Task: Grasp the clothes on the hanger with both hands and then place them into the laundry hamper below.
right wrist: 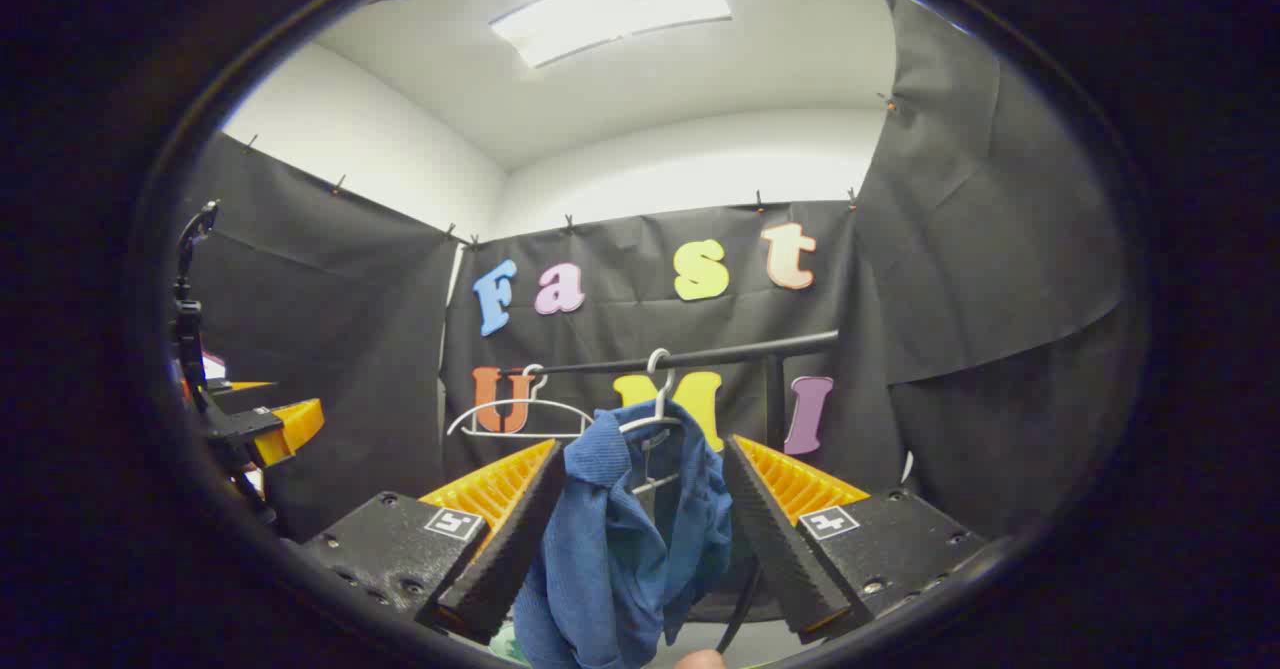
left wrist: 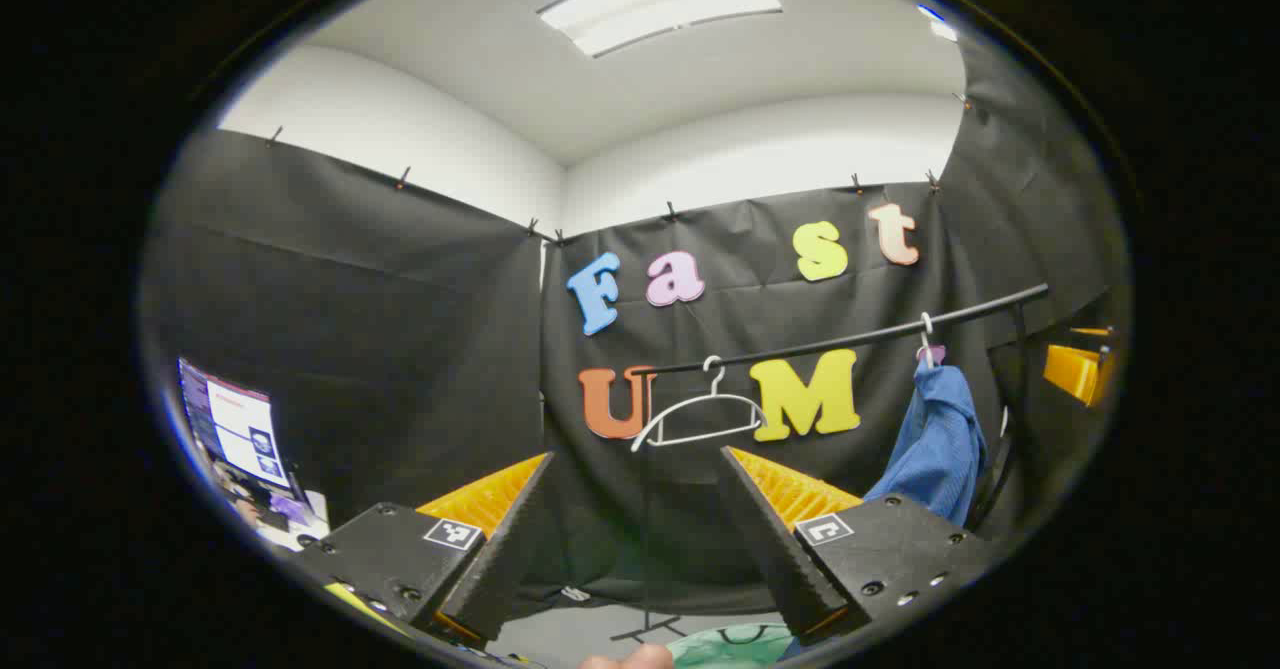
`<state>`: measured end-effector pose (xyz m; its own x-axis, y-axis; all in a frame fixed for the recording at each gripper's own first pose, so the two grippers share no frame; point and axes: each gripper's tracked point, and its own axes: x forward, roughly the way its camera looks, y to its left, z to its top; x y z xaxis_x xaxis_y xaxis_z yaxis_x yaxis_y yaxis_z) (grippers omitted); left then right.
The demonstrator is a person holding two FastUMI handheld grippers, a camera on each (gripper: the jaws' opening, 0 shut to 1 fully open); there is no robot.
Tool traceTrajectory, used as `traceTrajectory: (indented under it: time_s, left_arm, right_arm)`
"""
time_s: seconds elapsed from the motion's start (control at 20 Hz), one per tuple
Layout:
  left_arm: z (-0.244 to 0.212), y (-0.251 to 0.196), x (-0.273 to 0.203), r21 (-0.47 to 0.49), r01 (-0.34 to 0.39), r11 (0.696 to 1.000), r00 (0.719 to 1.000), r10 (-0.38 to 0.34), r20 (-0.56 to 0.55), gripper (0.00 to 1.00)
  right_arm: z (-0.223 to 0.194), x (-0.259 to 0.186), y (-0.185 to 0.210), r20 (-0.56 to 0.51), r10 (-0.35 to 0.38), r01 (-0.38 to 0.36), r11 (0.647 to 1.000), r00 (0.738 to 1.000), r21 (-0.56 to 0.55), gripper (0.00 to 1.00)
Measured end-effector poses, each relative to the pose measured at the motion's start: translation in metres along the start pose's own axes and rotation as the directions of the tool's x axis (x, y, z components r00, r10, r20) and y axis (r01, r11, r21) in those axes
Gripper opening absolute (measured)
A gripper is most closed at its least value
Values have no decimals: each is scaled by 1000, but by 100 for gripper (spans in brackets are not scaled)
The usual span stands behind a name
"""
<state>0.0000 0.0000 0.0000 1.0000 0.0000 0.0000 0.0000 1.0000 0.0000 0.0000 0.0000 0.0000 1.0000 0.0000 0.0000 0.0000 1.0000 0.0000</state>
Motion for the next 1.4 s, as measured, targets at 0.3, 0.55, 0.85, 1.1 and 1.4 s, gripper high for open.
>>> traceTrajectory:
  time_s: [0.3,0.55,0.85,1.1,1.4]
  left_arm:
    - [9,-19,36,-47,162,986,987,-163,-9,100]
    - [13,-46,42,-94,180,979,983,-183,-27,94]
    - [20,-89,32,-67,191,979,981,-193,-20,100]
    - [18,-140,21,-95,258,961,964,-262,-32,100]
    - [8,-194,17,-143,326,934,941,-335,-45,100]
  right_arm:
    - [12,7,1,19,-158,158,987,987,-7,99]
    - [25,16,-12,24,-134,135,990,991,-48,100]
    - [26,25,-33,34,-74,75,996,997,-39,100]
    - [24,35,-48,31,-47,48,998,998,-30,100]
    - [7,41,-59,-11,-19,19,1000,1000,-3,99]
